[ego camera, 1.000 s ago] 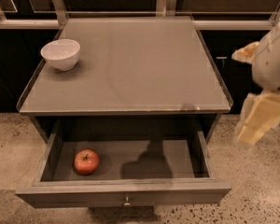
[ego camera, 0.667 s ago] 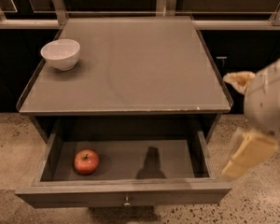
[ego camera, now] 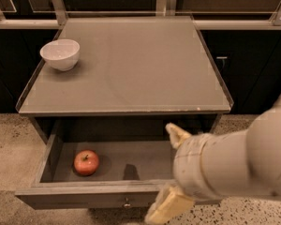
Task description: Pick apple from top drawer and place on counter
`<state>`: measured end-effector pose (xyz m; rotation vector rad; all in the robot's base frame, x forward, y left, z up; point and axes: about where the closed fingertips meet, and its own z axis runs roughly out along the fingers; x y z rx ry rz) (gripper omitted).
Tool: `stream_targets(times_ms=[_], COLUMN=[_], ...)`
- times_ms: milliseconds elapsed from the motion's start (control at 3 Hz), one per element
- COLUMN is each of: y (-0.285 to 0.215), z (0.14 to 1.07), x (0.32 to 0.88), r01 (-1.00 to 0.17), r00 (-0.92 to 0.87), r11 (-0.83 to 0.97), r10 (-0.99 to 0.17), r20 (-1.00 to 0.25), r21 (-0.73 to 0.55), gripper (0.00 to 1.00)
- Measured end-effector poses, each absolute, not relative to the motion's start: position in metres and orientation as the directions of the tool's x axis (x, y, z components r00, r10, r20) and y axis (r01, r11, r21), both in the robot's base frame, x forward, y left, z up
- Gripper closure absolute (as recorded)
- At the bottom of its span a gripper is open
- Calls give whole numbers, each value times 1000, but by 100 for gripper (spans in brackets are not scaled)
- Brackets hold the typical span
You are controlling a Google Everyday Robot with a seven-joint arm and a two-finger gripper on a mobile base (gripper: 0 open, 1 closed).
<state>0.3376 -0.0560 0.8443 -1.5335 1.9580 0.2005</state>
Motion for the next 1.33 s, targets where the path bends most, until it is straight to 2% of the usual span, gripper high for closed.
stream_targets(times_ms=[333,1000,1333], y=[-7,-5,5], z=[768,752,748], x=[334,337,361], r01=[-944,-936,-932], r00=[-172,-190,-155], r11=[312,341,346], r10=[-740,-701,-656], r20=[-650,-688,-739], r21=[-106,-89,-111], gripper=[0,0,0])
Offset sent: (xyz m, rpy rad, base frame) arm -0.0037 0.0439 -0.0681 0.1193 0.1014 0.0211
